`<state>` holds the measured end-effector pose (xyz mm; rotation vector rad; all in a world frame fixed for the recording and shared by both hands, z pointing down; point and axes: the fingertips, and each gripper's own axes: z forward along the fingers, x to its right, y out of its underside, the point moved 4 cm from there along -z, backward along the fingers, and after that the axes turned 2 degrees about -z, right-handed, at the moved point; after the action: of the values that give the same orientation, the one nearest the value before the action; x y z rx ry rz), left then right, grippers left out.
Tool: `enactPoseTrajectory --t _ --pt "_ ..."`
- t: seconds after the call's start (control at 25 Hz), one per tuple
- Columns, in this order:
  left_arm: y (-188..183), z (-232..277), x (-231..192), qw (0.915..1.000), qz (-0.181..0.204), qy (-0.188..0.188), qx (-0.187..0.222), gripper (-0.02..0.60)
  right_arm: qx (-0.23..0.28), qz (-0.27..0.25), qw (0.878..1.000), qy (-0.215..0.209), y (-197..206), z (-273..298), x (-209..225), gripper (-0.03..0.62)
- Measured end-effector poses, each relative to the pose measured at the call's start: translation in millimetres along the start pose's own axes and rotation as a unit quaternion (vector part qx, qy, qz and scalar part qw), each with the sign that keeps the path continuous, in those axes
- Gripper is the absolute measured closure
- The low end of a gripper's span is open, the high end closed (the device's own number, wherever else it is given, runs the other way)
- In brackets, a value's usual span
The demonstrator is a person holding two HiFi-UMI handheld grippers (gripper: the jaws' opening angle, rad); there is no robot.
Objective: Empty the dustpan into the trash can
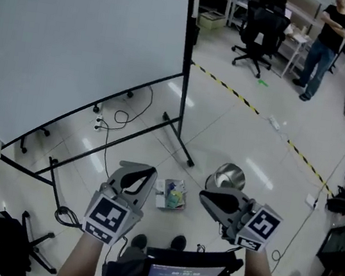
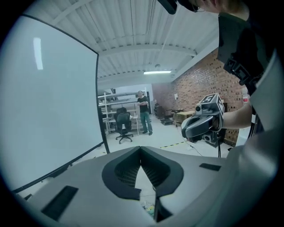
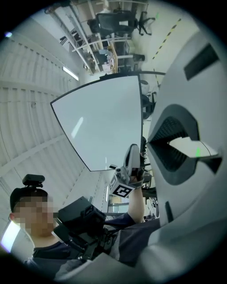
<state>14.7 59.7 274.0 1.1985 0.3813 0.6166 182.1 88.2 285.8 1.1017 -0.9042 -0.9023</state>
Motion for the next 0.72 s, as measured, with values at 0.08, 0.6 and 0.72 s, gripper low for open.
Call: enactPoseTrajectory --t 0.08,0.6,0.72 --pt "-4.4 -2.8 5.6 0.9997 -0.003 -0.023 0.0 0.581 0.003 0.001 1.0 -0.025 -0.5 -4.2 4.9 0.579" --pt "22.0 -62.5 -40.9 0.99 -0.044 -0.133 0.016 0.583 0.006 -0.006 0.995 -0.102 -7.7 56.3 7.6 0.579" --pt "43.4 -72.2 -59.9 0.9865 -0.067 -0.148 0.018 0.583 -0.009 -0.014 0.995 -0.096 -11.2 69.9 3.7 0.579"
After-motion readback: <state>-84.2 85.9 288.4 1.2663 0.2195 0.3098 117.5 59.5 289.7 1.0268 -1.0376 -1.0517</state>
